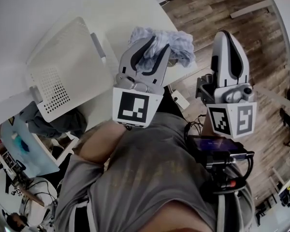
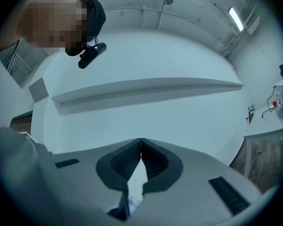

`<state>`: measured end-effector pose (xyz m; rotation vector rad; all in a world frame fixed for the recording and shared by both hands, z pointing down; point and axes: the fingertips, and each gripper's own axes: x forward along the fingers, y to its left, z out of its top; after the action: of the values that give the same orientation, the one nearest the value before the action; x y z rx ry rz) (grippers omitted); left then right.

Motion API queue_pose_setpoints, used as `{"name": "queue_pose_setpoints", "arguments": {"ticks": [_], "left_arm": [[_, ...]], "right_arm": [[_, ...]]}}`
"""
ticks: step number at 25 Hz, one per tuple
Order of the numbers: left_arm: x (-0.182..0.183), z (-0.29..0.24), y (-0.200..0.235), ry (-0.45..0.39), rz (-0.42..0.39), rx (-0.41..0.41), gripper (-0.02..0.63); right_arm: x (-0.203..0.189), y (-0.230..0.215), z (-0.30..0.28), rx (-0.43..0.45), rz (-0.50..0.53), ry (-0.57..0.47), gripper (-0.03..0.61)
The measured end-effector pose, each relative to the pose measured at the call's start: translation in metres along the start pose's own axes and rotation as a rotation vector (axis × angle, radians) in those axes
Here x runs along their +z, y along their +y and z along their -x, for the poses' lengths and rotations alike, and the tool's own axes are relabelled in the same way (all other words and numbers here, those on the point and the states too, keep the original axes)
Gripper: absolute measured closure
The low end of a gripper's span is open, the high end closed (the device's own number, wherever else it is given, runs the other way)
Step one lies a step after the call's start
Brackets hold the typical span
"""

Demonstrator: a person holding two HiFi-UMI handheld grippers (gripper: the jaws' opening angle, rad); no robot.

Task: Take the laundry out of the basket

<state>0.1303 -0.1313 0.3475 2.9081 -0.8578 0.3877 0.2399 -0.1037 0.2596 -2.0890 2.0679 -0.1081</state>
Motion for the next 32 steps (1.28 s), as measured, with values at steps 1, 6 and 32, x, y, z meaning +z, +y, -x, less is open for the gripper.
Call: {"name": "queue_pose_setpoints", "arguments": {"ticks": [1,6,32], "left_arm": [[-0.005,-0.001,-0.001,0.003,0.006,0.008,0.476],[-0.036,-0.007,-0.001,0.018,0.007,0.055,0.474],[-0.019,0.037,0.007,-0.13,0.016,0.183,0.518]], "right_arm": [[-0.001,-0.001,0.001,-0.001,-0.001,0.005,0.571],[-0.009,-0.002,0.0,0.003,-0.003,0.025,0.571],[0.004,0.047,-0.007,0.124,0.017,0.001,0.571]]}}
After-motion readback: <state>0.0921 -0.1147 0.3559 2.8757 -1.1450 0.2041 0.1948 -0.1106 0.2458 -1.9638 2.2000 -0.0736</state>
